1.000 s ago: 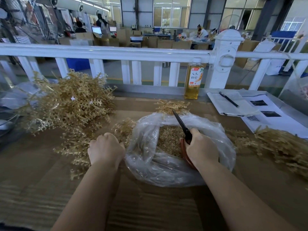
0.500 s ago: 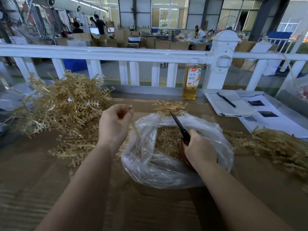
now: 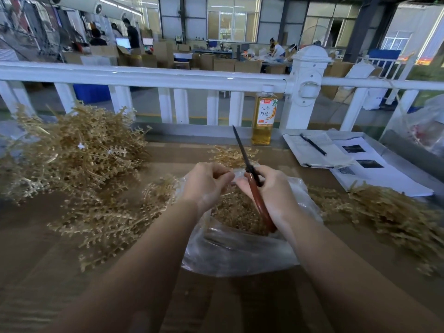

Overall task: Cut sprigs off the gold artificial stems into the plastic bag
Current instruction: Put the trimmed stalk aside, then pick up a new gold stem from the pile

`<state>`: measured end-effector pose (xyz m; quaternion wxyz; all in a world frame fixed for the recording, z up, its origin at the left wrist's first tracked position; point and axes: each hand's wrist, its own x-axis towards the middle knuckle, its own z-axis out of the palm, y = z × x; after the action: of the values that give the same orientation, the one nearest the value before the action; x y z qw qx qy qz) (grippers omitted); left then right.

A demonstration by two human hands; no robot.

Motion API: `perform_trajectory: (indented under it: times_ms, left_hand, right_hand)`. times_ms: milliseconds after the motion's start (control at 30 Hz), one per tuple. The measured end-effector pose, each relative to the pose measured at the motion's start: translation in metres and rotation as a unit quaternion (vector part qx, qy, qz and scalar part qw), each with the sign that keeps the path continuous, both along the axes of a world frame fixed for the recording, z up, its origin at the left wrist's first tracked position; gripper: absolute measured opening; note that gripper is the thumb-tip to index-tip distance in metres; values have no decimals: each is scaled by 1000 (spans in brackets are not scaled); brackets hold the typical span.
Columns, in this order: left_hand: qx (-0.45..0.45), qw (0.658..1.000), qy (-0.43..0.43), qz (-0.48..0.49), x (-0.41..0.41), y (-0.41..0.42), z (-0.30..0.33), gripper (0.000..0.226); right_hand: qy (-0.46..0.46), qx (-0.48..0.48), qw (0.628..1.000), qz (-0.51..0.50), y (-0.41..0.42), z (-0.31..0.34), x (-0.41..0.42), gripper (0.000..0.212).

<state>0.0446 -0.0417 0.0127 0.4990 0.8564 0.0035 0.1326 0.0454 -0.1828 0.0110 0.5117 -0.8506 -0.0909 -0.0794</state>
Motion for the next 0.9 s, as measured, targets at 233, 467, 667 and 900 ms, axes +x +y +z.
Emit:
perform_trajectory:
  times_ms: [233,467,667,900]
  left_hand:
    - [-92,994,31,-44,0,-3,-4,13]
    - [-164,985,16,-53,-8,2,-10,15]
    - [-228,953,-48,193,-20,28,-26,11]
    - [-464,874,126,62,-21,20,-18,38]
  right_hand:
    - [12,-10,1000,-14,1,0,1,24]
    - [91,18,995,21,1,-2,3,37]
    - [94,136,986,-7,-3,9,2,38]
    - [96,273,957,28,-11,18,1,33]
